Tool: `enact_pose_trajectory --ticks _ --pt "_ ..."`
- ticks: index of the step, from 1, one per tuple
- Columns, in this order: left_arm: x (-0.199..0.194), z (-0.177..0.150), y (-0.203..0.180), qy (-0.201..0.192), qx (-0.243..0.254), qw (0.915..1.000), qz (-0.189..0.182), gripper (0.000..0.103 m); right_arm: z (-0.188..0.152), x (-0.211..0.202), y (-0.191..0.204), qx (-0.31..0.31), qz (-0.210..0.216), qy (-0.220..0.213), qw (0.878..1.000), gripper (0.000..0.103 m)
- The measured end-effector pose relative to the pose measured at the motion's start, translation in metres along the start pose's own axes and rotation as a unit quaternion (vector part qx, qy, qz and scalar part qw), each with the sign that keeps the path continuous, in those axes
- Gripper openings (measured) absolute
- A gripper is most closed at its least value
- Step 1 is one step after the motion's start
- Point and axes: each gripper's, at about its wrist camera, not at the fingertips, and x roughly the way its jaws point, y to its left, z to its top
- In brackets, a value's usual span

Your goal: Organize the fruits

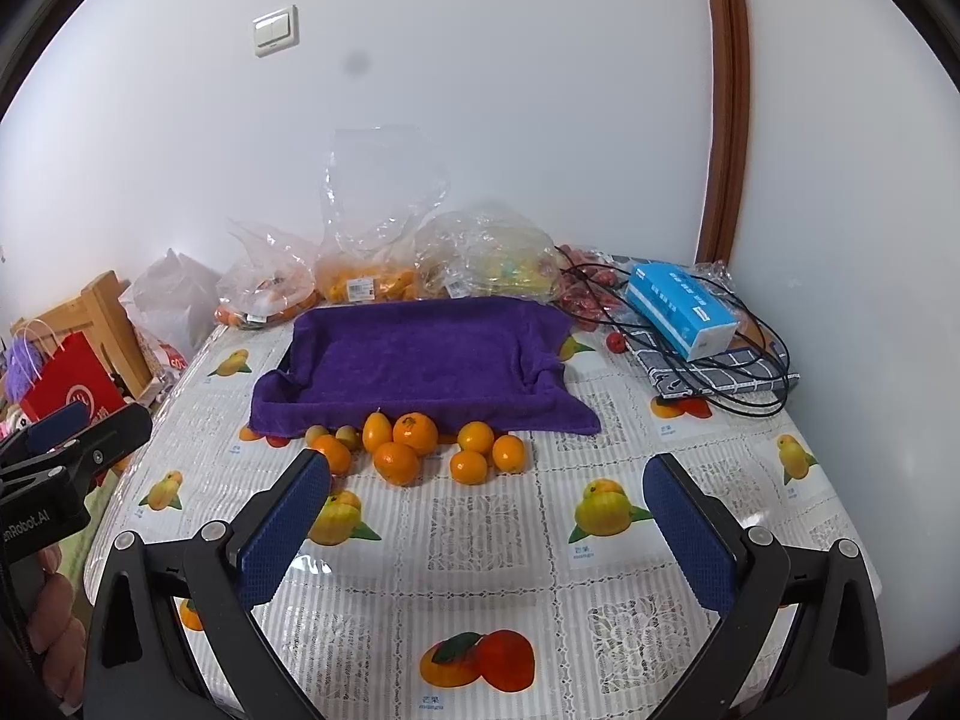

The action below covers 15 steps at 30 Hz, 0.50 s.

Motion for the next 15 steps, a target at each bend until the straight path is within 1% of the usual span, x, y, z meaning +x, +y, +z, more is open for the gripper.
enact_pose_trajectory --ticks 6,15 --pt "0.0025 -0.0031 0.0029 0.006 -0.006 1.0000 -0.002 0.102 -0.0022 0.0001 0.0022 -0.011 -0.007 0.001 1.000 0.103" --pt "0.0000 -0.0010 0.0034 -0.001 -0.003 1.0000 -0.005 0.102 -0.0012 0.0025 0.0035 -0.006 0.004 0.004 1.000 0.103"
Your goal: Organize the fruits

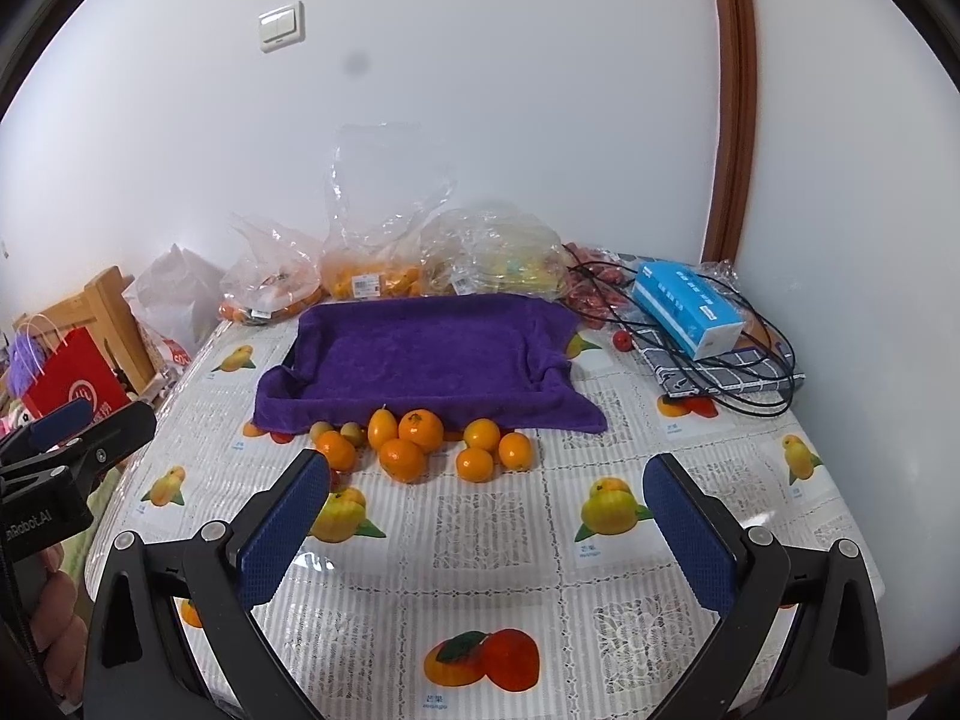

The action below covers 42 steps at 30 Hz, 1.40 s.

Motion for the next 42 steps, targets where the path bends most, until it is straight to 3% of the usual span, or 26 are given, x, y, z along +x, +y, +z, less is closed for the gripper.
enact_pose_trajectory --ticks 33,42 --pt "0.003 0.000 -0.001 -0.009 0.010 0.9997 0.020 0.103 -0.003 0.007 0.003 0.001 -0.013 0.002 1.000 0.103" --pt "0.009 -0.002 -0.002 -0.009 0.014 0.9996 0.024 0.102 -0.008 0.011 0.005 -0.017 -0.046 -0.007 0.999 0.103"
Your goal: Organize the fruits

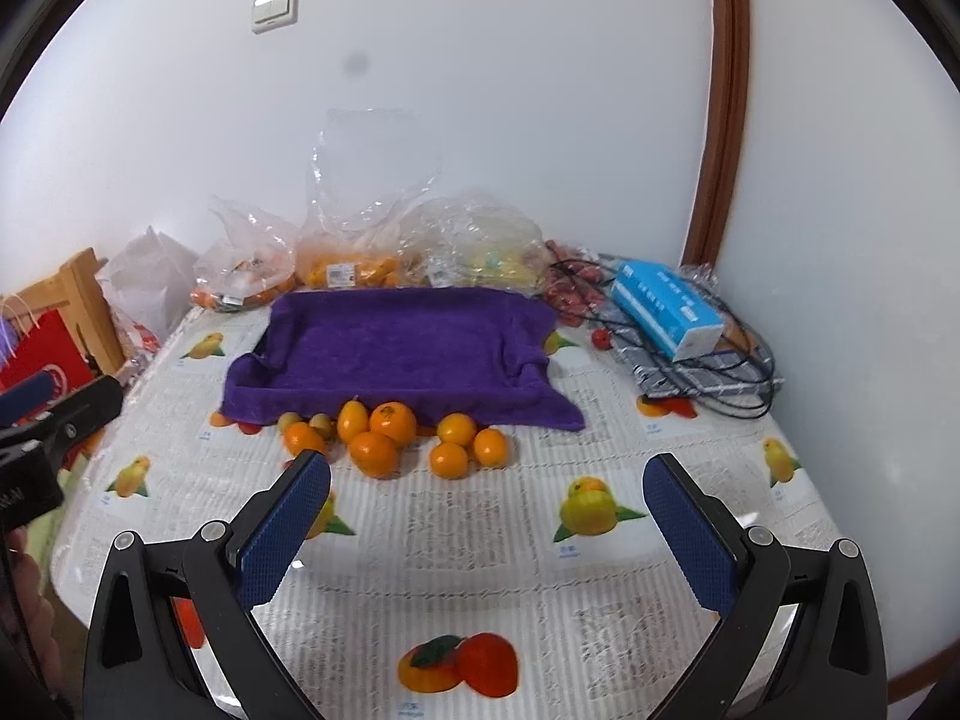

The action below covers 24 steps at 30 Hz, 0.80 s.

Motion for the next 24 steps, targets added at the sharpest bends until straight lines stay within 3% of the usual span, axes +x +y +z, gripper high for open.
enact_pose_trajectory --ticks 8,13,22,24 --pt "0.012 -0.004 0.000 -0.006 0.006 0.9999 -0.012 0.102 -0.001 0.011 -0.010 0.017 0.020 -0.011 1.000 0.103" --pt "0.029 -0.008 0.000 -0.010 0.015 0.9998 -0.001 0.102 -0.007 0.024 -0.017 0.038 0.073 -0.025 0.996 0.103" --pt "0.083 -0.025 0.010 0.051 0.016 0.9986 -0.003 0.101 -0.020 0.078 -0.023 0.031 0.056 0.021 0.998 0.098" --pt "0.094 -0.029 0.013 0.062 0.015 0.9980 -0.004 0.101 -0.024 0.089 -0.024 0.031 0.053 0.030 0.998 0.088"
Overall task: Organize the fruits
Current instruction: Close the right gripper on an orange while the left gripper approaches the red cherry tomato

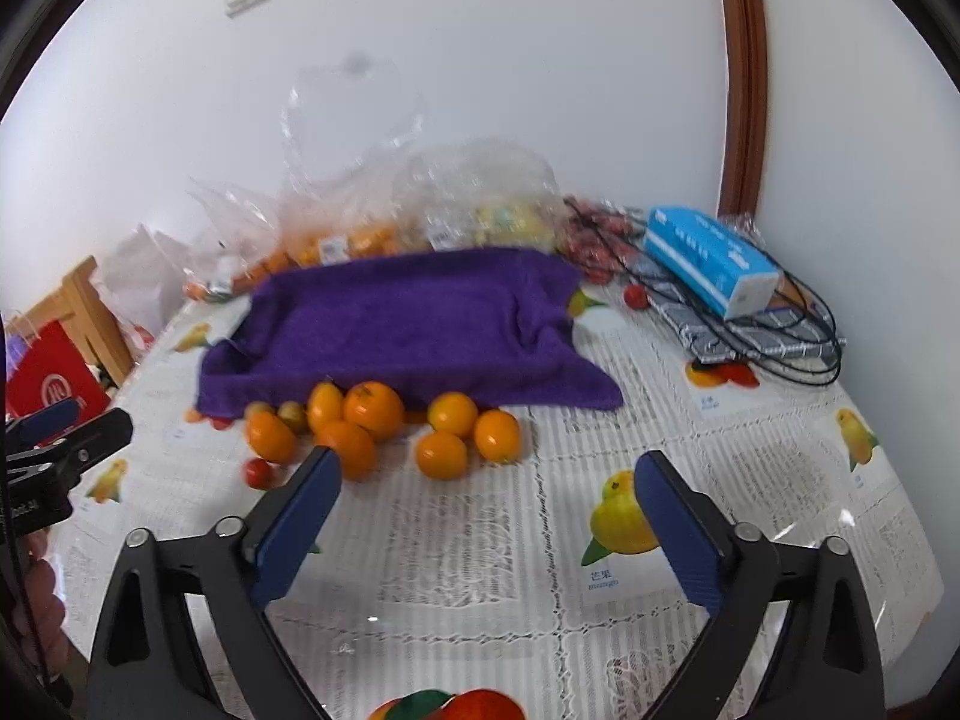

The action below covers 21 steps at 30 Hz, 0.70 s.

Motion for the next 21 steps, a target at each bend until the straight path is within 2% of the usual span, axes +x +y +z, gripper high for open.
enact_pose_trajectory --ticks 1,3,5,8,10,12,15,21 --pt "0.007 -0.002 0.003 0.007 -0.003 1.0000 -0.003 0.101 -0.001 0.006 -0.002 0.001 0.002 0.005 1.000 0.084" --pt "0.019 -0.006 0.007 0.018 -0.012 0.9997 -0.007 0.101 -0.005 0.022 -0.004 0.004 0.004 0.021 1.000 0.066" --pt "0.030 -0.009 0.013 0.030 -0.021 0.9993 -0.008 0.099 -0.007 0.038 -0.006 0.010 0.013 0.039 0.999 0.058" --pt "0.046 -0.010 0.019 0.040 -0.026 0.9989 -0.005 0.097 -0.008 0.056 -0.008 0.013 0.039 0.053 0.998 0.054" --pt "0.056 -0.011 0.023 0.045 -0.031 0.9985 0.004 0.092 -0.006 0.064 -0.007 0.008 0.036 0.049 0.998 0.050" --pt "0.064 -0.011 0.026 0.055 -0.035 0.9979 0.000 0.087 -0.003 0.074 -0.005 -0.002 0.026 0.048 0.998 0.041" --pt "0.075 -0.011 0.027 0.066 -0.035 0.9972 -0.008 0.080 0.000 0.085 -0.004 -0.011 0.026 0.052 0.998 0.038" --pt "0.088 -0.012 0.025 0.072 -0.038 0.9962 -0.029 0.076 0.004 0.108 -0.011 -0.008 0.027 0.068 0.997 0.034"
